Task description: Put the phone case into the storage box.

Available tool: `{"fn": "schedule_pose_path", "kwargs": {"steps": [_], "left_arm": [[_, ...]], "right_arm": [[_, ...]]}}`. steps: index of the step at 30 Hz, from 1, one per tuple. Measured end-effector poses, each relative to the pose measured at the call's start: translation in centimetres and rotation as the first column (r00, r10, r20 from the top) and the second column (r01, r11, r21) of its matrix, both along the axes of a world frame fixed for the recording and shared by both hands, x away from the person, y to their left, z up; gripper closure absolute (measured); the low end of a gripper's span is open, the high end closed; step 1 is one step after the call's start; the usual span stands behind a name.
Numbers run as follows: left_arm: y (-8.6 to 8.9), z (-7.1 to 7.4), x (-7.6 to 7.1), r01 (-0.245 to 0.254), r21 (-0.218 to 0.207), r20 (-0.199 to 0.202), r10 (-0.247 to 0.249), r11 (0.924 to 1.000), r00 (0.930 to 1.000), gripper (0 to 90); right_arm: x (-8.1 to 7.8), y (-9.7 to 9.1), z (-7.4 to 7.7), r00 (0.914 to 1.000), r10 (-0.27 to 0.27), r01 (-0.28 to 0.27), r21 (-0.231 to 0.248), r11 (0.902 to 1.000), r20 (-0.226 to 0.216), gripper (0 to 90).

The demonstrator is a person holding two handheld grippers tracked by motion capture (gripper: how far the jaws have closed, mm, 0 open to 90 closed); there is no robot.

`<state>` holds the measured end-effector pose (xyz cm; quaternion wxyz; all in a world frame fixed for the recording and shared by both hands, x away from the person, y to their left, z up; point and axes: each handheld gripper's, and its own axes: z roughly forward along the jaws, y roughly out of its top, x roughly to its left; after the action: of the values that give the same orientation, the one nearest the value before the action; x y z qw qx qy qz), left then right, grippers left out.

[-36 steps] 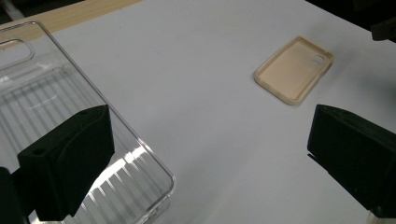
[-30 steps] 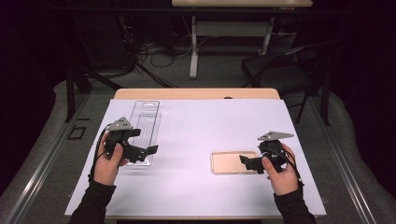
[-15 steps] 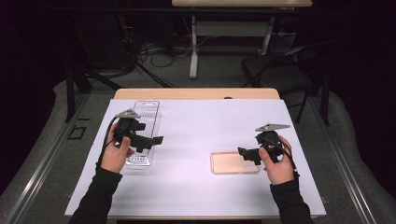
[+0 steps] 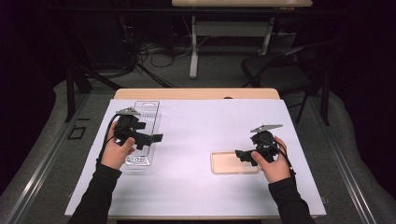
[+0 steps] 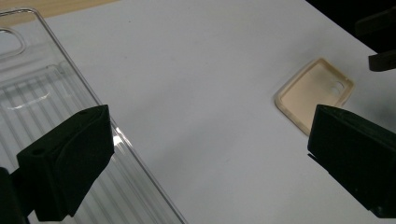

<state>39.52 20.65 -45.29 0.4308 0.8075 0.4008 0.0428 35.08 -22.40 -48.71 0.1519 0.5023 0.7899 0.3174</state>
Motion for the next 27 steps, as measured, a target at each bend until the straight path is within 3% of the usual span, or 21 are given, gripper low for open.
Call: {"fn": "schedule_pose_path", "kwargs": {"steps": [17, 20, 27], "left_arm": [[-0.3, 0.7, -1.1, 0.018, 0.01, 0.046, -0.019, 0.9998, 0.9988, 0.6], [-0.4, 0.7, -1.1, 0.014, 0.025, 0.05, -0.015, 0.9996, 0.9987, 0.6], [-0.3, 0.6, -1.1, 0.009, 0.035, 0.044, -0.01, 0.9994, 0.999, 0.7]], "right_arm": [[1.1, -0.2, -0.1, 0.9944, -0.004, 0.003, -0.008, 1.0, -0.106, 7.0], [1.3, -0.3, 0.0, 0.9909, 0.001, -0.002, -0.006, 1.0, -0.134, 14.9], [1.8, -0.3, 0.3, 0.979, -0.006, -0.007, -0.062, 0.9981, -0.204, 19.5]]}}
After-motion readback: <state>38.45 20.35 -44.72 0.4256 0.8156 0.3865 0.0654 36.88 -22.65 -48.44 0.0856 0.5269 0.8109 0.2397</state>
